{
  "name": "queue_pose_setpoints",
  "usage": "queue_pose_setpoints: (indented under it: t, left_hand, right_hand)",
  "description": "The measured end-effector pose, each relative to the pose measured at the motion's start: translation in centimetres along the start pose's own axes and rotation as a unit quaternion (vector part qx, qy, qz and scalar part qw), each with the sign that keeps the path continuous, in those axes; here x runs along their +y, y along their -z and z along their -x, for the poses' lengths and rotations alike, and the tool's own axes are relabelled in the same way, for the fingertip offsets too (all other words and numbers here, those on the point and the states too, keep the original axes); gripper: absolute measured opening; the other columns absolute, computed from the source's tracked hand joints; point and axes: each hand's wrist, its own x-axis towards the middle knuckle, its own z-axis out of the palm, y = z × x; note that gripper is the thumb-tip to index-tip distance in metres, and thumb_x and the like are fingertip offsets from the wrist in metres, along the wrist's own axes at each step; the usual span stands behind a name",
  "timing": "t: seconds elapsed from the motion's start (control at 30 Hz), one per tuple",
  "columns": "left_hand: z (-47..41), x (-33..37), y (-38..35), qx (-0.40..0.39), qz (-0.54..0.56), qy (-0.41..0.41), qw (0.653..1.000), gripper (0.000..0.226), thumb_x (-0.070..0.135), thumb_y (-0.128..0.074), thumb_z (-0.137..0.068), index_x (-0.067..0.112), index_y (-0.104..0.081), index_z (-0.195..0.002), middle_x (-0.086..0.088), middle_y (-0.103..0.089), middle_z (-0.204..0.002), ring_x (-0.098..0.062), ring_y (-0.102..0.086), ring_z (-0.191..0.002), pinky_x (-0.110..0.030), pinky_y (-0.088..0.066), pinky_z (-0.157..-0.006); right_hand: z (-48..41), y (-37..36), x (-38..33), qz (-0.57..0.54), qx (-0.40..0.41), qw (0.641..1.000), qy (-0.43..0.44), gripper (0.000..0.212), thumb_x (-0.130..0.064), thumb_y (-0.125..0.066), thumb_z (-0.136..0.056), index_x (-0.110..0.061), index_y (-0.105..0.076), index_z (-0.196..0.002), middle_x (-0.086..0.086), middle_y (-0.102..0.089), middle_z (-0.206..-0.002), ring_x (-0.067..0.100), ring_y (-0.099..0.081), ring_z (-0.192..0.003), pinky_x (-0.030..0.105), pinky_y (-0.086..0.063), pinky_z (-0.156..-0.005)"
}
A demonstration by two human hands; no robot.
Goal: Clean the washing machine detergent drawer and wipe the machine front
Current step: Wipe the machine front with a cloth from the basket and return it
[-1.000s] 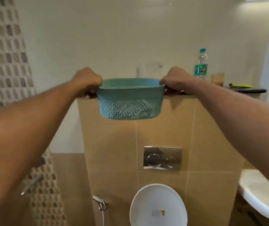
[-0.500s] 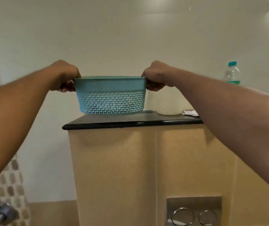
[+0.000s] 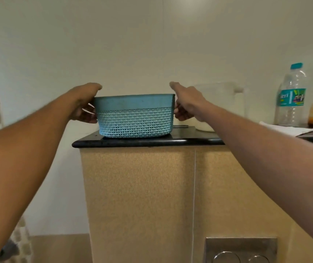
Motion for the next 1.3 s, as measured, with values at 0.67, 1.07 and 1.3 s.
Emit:
queue_pose_setpoints:
  t: [0.67, 1.07, 1.3]
  left_hand:
    - [2.3, -5.8, -2.5, -0.128, 0.083, -0.136, 0.979, 0.057, 0.037, -0.089, -0.056, 0.015, -0.069, -0.105, -0.003, -0.077, -0.110, -0.020, -0.070, -0.108, -0.038, -0.054, -0.098]
    - [2.5, -5.7, -2.9, -0.118, 0.053, -0.131, 0.983, 0.059, 0.043, -0.090, -0.056, 0.016, -0.069, -0.104, -0.004, -0.075, -0.112, -0.021, -0.069, -0.105, -0.043, -0.054, -0.100]
    - [2.7, -6.0, -2.6, -0.115, 0.104, -0.130, 0.979, 0.053, 0.031, -0.091, -0.056, 0.013, -0.072, -0.102, -0.001, -0.078, -0.107, -0.018, -0.071, -0.106, -0.033, -0.056, -0.093]
  right_hand:
    - [2.3, -3.9, 4.6, 0.165, -0.061, 0.975, 0.137, 0.058, -0.077, -0.071, -0.068, -0.026, -0.047, -0.060, -0.015, -0.051, -0.053, 0.010, -0.054, -0.056, 0.027, -0.038, -0.054]
    - [2.9, -3.8, 4.5, 0.185, -0.035, 0.970, 0.157, 0.054, -0.078, -0.069, -0.070, -0.032, -0.043, -0.057, -0.016, -0.044, -0.051, 0.005, -0.046, -0.052, 0.024, -0.031, -0.049]
    - [3.1, -3.9, 4.7, 0.215, -0.024, 0.966, 0.144, 0.069, -0.090, -0.061, -0.062, -0.022, -0.049, -0.063, -0.009, -0.051, -0.058, 0.011, -0.052, -0.053, 0.027, -0.033, -0.048]
